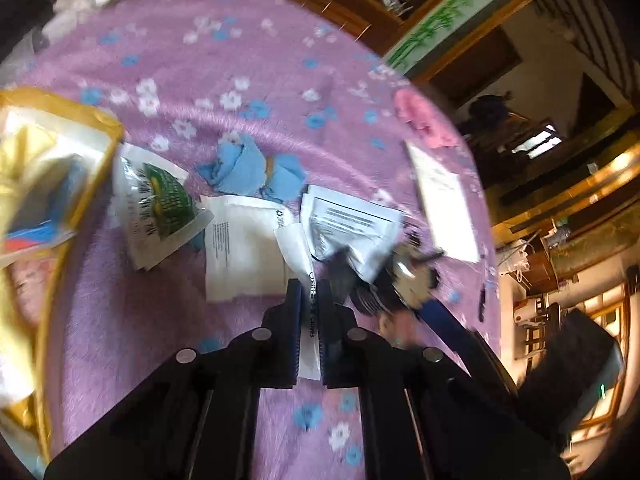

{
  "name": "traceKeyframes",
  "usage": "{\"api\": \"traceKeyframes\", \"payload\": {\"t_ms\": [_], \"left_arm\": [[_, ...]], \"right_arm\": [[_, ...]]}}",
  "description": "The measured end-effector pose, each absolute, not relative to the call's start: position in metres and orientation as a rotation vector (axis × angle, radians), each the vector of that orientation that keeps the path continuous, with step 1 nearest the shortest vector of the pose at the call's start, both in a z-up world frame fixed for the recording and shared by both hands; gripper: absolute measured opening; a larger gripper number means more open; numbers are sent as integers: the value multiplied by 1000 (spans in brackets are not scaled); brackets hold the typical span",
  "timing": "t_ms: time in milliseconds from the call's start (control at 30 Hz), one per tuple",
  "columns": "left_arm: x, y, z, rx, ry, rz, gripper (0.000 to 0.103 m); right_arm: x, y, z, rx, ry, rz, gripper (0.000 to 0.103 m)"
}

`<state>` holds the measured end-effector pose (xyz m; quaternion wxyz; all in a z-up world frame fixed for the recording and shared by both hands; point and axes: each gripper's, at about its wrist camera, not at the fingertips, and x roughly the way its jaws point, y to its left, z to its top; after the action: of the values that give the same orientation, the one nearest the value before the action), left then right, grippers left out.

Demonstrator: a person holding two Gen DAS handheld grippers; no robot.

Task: Organize soft objects
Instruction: 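Grasp a white paper packet with the right tool while the left holds a white slip, then drop the white packet into the tray with the right tool while the left drops its slip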

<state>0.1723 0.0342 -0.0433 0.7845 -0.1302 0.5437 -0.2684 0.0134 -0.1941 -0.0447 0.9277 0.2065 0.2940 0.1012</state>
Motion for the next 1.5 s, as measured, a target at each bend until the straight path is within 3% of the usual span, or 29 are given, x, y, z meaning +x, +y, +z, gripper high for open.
{"api": "traceKeyframes", "payload": {"t_ms": [367, 700, 867, 933, 1000, 1100, 1500], "left_arm": [[90, 148, -63, -385, 1176, -516, 5], [65, 163, -65, -353, 1118, -509, 5], [57, 162, -60, -321, 1090, -517, 5], [55, 162, -61, -314, 1088, -517, 5], [55, 161, -64, -320, 1093, -525, 6], [53, 162, -63, -324, 1079, -531, 6], [24, 209, -34, -564, 1017, -638, 5]], "right_arm": [[18, -159, -46, 378, 624, 334, 74], [125, -78, -47, 65, 889, -4, 72], [154, -82, -72, 142, 968, -82, 72], [152, -79, -73, 121, 946, -86, 66], [146, -76, -72, 115, 934, -63, 50], [128, -83, -70, 164, 925, -16, 40], [6, -76, -37, 247, 756, 179, 40]]}}
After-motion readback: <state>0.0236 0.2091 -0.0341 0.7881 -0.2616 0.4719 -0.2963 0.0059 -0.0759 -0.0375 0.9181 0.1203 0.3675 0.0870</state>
